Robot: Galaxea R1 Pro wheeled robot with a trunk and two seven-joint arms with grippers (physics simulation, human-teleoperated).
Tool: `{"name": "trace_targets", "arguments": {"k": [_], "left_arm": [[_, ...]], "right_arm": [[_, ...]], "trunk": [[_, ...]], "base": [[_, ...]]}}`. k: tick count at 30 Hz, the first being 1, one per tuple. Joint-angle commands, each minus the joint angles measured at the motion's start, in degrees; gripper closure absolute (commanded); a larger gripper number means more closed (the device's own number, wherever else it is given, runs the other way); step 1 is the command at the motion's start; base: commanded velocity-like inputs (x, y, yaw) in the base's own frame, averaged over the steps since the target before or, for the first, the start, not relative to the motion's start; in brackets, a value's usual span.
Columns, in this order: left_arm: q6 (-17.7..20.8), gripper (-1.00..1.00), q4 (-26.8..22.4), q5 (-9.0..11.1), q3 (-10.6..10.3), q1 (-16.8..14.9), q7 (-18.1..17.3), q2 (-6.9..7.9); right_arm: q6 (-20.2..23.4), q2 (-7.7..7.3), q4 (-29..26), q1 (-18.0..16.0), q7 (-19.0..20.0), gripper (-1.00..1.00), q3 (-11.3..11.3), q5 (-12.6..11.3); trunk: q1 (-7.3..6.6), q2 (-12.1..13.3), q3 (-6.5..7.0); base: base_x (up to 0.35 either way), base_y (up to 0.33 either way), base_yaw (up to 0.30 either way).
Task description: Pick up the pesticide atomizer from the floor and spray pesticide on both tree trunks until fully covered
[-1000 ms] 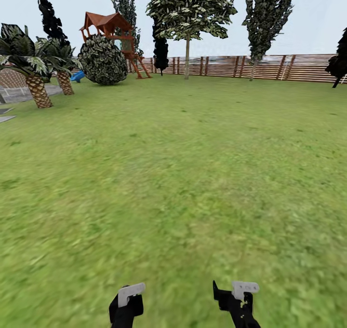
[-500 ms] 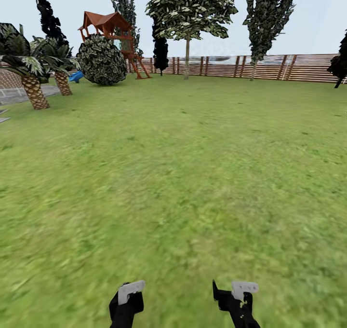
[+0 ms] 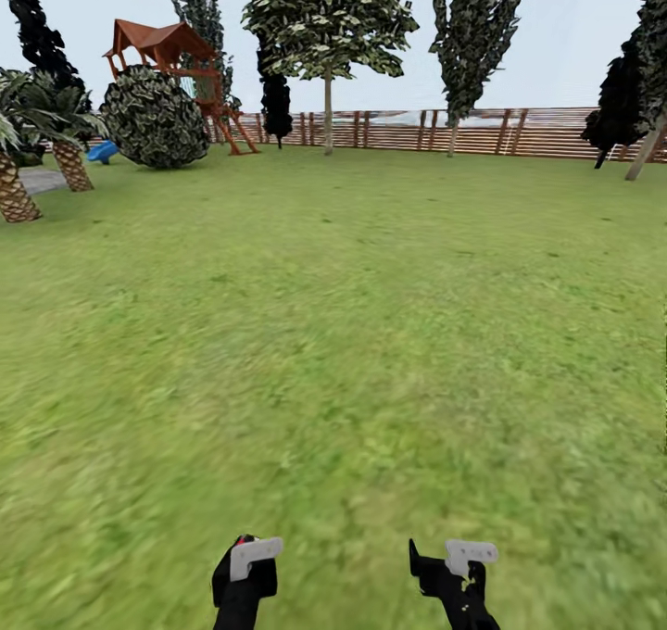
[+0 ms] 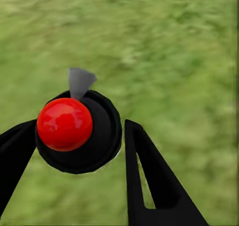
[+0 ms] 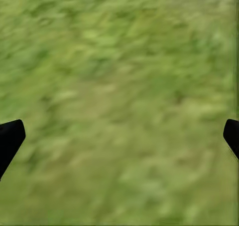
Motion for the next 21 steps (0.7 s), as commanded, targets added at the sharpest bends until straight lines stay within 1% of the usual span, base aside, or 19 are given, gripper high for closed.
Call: {"name": "trace_targets", "arguments": {"k": [1,21], "left_arm": [[-0.40,1.00,-0.07,0.45,-0.30,-0.07,0.33,0.15],[-0.62,1.00,-0.14,0.26,-0.19,0.02,0.33,0.20]], "right_arm": [[0.36,0.00,-0.09,-0.02,-0.29,-1.00,0.04,0.14],[0.36,0.06,-0.09,-0.02,-0.55,-1.00,0.10,0.15]], "trunk": [[0.02,-0.02,-0.04],[0.02,-0.02,-0.01]], "base": [[0.335,0.000,-0.092],[0.335,0.000,-0.008]]}}
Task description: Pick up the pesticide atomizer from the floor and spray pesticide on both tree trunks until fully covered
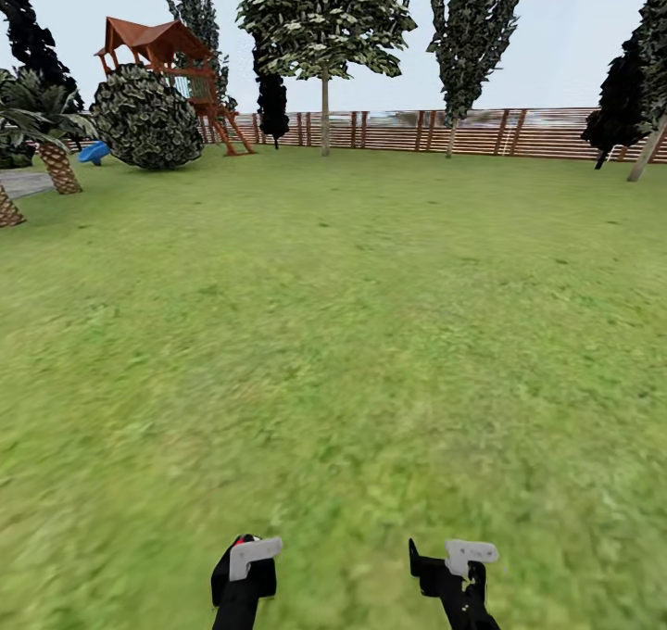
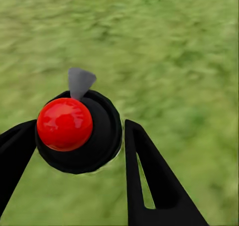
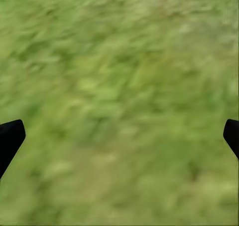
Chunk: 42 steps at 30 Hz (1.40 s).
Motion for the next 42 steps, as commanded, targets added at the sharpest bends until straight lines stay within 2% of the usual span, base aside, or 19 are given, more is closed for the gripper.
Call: {"name": "trace_targets", "arguments": {"k": [1,20,42], "left_arm": [[-0.42,1.00,-0.06,0.56,-0.29,-0.07,0.38,0.09],[-0.45,1.00,-1.72,0.55,-0.34,-0.01,0.36,0.17],[-0.45,1.00,-1.34,0.47,-0.35,-0.03,0.37,-0.05]], "right_arm": [[0.36,-0.01,-0.09,-0.01,-0.26,-1.00,0.05,0.13],[0.36,0.01,-0.03,-0.01,-0.26,-1.00,0.06,0.11],[0.36,0.01,-0.01,-0.01,-0.26,-1.00,0.14,0.07]], "trunk": [[0.02,-0.02,-0.05],[0.02,-0.02,-0.05],[0.02,-0.02,-0.05]], "base": [[0.335,0.000,0.000],[0.335,0.000,0.000],[0.335,0.000,0.000]]}}
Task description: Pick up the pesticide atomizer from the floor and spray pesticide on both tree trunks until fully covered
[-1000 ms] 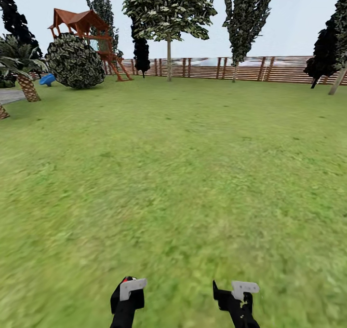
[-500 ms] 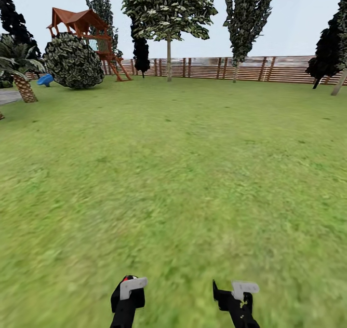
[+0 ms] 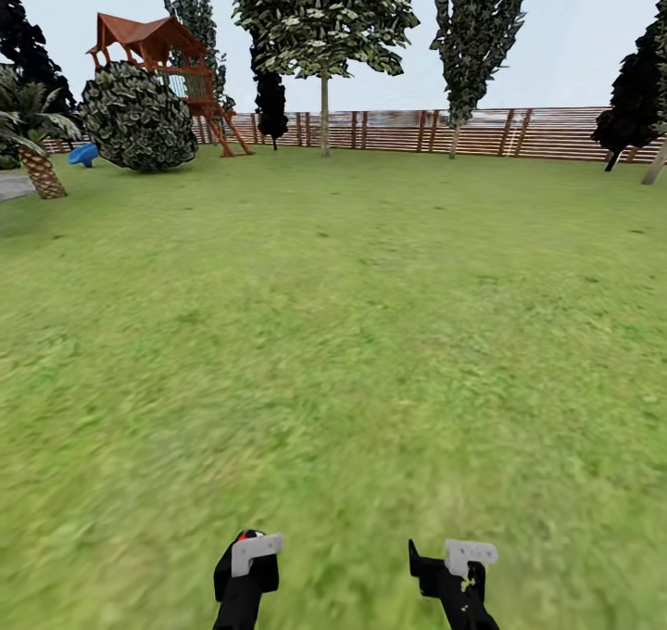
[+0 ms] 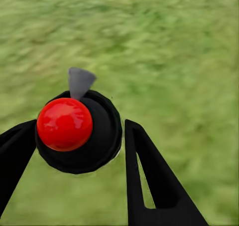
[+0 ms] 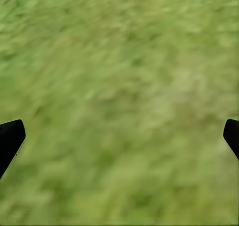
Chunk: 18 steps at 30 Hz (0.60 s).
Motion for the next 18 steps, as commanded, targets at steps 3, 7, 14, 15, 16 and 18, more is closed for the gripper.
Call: {"name": "trace_targets", "arguments": {"k": [3,7,14,15,16,18], "left_arm": [[-0.41,1.00,-0.10,0.55,-0.32,-0.06,0.36,0.07],[-0.41,1.00,-0.18,0.55,-0.33,-0.05,0.34,0.06],[-0.41,1.00,-0.36,0.49,-0.36,-0.03,0.32,0.14],[-0.41,1.00,-0.37,0.48,-0.36,-0.03,0.32,0.12],[-0.41,1.00,-0.38,0.47,-0.36,-0.03,0.32,0.10],[-0.41,1.00,-0.38,0.47,-0.36,-0.03,0.32,0.08]], "right_arm": [[0.36,0.01,-0.09,-0.01,-0.27,-1.00,0.03,0.17],[0.36,0.01,-0.09,-0.01,-0.27,-1.00,-0.01,0.18],[0.36,0.01,-0.09,-0.01,-0.27,-1.00,-0.03,0.17],[0.36,0.01,-0.09,-0.01,-0.27,-1.00,-0.03,0.17],[0.36,0.01,-0.09,-0.01,-0.27,-1.00,-0.03,0.18],[0.36,0.01,-0.09,-0.01,-0.27,-1.00,-0.03,0.15]], "trunk": [[0.02,-0.02,-0.05],[0.02,-0.02,-0.03],[0.02,-0.02,0.39],[0.02,-0.02,0.42],[0.02,-0.02,0.43],[0.02,-0.02,0.45]], "base": [[0.335,0.000,0.000],[0.335,0.000,0.000],[0.335,0.000,0.000],[0.335,0.000,0.000],[0.335,0.000,0.000],[0.335,0.000,0.000]]}}
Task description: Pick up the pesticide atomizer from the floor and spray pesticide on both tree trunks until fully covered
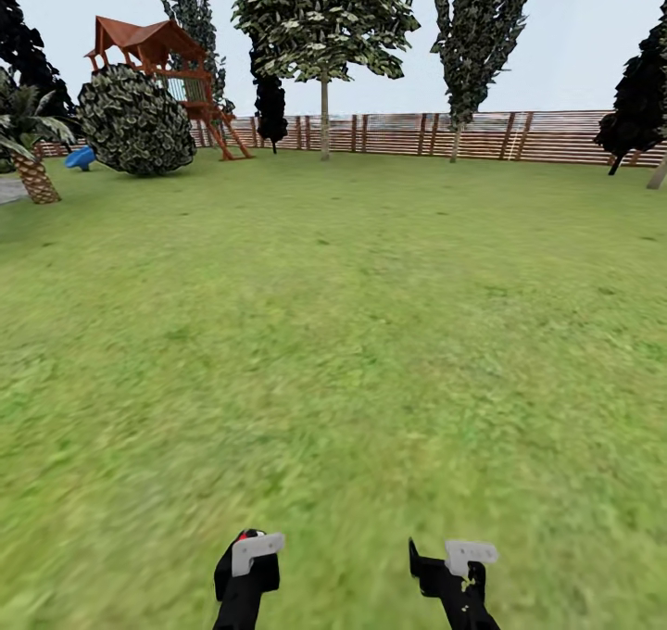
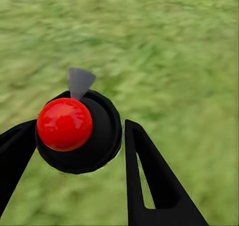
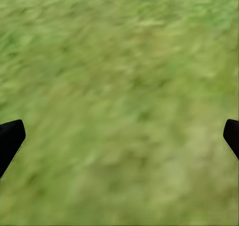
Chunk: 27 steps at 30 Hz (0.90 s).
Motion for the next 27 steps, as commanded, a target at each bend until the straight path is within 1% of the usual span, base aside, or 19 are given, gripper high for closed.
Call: {"name": "trace_targets", "arguments": {"k": [1,6,13,27], "left_arm": [[-0.41,1.00,-0.04,0.55,-0.29,-0.07,0.35,0.07],[-0.41,1.00,0.02,0.53,-0.29,-0.08,0.34,0.06],[-0.41,1.00,0.03,0.55,-0.29,-0.07,0.33,0.06],[-0.41,1.00,0.30,0.54,-0.37,-0.07,0.33,-0.04]], "right_arm": [[0.36,0.01,-0.09,-0.01,-0.26,-1.00,0.05,0.14],[0.36,0.01,-0.09,-0.01,-0.26,-1.00,0.05,0.14],[0.36,0.01,-0.11,-0.01,-0.25,-1.00,0.05,0.09],[0.36,0.01,-0.16,-0.01,-0.17,-1.00,0.08,0.11]], "trunk": [[0.02,-0.02,-0.05],[0.02,-0.02,-0.04],[0.02,-0.02,-0.04],[0.02,-0.02,-0.04]], "base": [[0.335,0.000,0.000],[0.335,0.000,-0.002],[0.335,0.000,-0.107],[0.335,0.000,-0.006]]}}
